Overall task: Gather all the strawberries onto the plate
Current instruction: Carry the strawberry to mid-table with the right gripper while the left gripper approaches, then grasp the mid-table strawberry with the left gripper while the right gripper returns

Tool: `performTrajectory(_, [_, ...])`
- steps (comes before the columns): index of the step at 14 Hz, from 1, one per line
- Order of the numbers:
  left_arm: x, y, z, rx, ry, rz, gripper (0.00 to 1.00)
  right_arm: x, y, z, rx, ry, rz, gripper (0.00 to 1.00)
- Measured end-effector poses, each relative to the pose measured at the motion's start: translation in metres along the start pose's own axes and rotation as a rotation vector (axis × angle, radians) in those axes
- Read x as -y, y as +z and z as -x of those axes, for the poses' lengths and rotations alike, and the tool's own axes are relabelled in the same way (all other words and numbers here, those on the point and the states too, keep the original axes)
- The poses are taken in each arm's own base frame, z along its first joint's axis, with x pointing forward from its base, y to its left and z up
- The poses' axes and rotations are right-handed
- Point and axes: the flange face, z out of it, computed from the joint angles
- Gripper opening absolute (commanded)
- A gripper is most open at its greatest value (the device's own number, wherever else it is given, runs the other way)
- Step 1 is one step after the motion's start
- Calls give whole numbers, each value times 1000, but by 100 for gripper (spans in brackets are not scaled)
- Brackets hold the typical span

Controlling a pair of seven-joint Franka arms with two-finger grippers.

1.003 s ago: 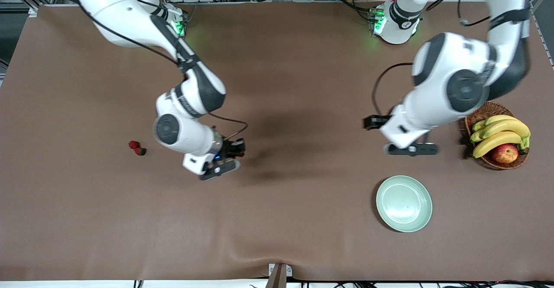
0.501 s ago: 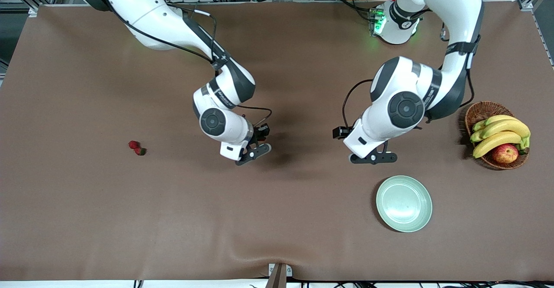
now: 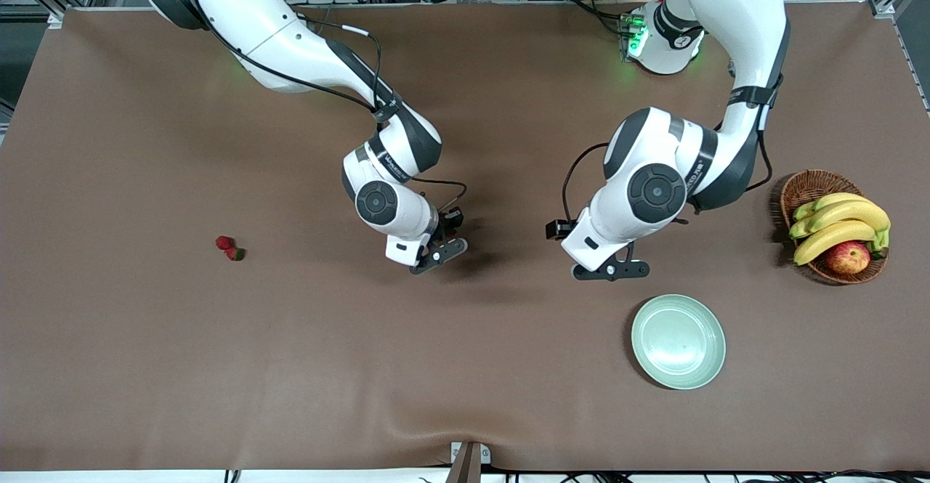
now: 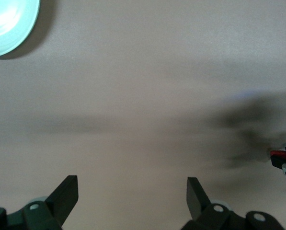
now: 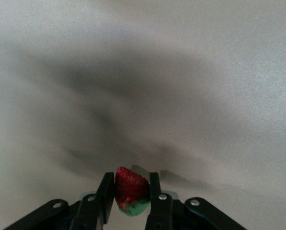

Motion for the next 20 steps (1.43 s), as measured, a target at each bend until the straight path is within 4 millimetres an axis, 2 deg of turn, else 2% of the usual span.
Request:
performTrajectory(3, [-2,0,-4,-5,-47,3,100,-15,-7,-7,-29,15,16,100])
performTrajectory(5, [-4,3,-7,-6,-61,3,100,-31,-20,-16,-58,34,27,100])
performTrajectory(7, [-8,7,-8,-11,-82,5,100,-53,-47,-25,-96,64,32,100])
performTrajectory(9, [-22,16,-8,-34,-128,17,100,-80,-81,-29,-99,101,35,100])
performTrajectory(11, [-46,33,-4,-50,-205,26,100,-123,-123,-25,-80,163,49,100])
performTrajectory(13, [-80,53,4,-56,-277,30,100,-176,-163,-11,-26,238,54,100])
performTrajectory(15, [-115,69,13,-78,-336,52,100,-220,-189,5,13,298,60,100])
performTrajectory(17, [-148,83,23,-124,-398,107,100,-254,-201,20,52,344,84,100])
performTrajectory(20, [-187,108,40,-179,-455,191,100,-300,-197,45,123,335,165,100])
